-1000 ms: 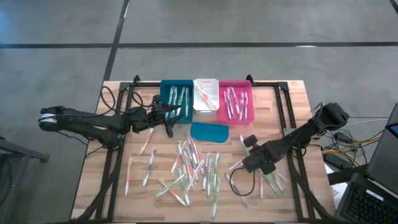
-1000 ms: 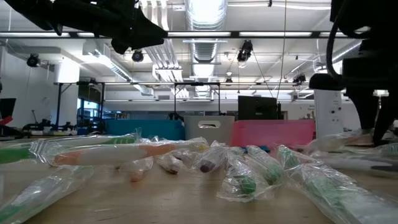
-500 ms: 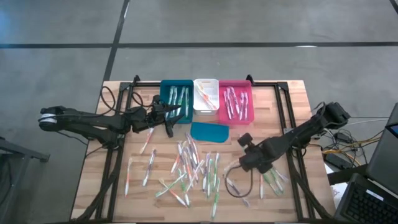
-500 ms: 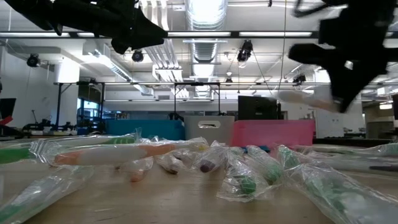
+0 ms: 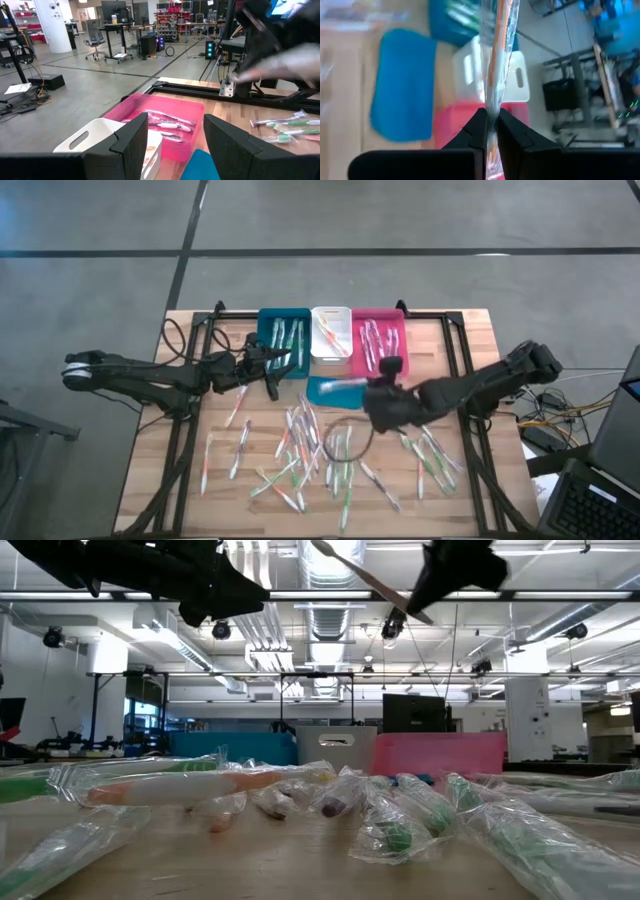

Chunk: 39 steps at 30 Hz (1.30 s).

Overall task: Pick & Place Toothbrushes
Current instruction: Put the orange toothbrush into the white bin

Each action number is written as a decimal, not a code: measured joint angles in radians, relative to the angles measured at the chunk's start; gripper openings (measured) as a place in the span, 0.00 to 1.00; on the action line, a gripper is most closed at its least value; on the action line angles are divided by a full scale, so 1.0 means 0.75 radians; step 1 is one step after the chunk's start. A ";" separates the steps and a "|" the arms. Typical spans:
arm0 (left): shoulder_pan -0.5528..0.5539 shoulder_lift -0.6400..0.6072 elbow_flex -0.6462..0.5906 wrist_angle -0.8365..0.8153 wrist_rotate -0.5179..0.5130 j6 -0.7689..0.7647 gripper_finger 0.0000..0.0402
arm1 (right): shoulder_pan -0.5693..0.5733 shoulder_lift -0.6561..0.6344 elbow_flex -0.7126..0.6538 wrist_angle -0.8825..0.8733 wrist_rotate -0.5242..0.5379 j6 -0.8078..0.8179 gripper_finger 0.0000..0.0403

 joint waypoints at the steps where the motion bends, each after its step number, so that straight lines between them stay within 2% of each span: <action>1: 0.000 0.000 0.000 -0.001 0.000 0.000 0.49 | -0.032 0.001 0.028 0.003 -0.012 0.003 0.05; 10: 0.000 0.000 0.000 -0.012 0.000 0.000 0.49 | -0.326 0.003 0.212 0.101 -0.201 -0.043 0.05; 17: 0.000 0.000 0.000 -0.018 0.000 0.000 0.49 | -0.529 0.007 0.263 0.255 -0.511 -0.048 0.05; 24: 0.000 0.000 0.000 -0.018 0.000 0.000 0.49 | -0.702 0.023 0.265 0.388 -0.714 -0.006 0.05; 36: 0.000 0.000 0.000 -0.018 0.000 0.000 0.49 | -0.875 0.234 0.329 0.443 -0.776 0.043 0.05; 39: 0.000 0.000 0.000 -0.017 0.000 0.000 0.49 | -0.914 0.314 0.375 0.438 -0.840 0.061 0.05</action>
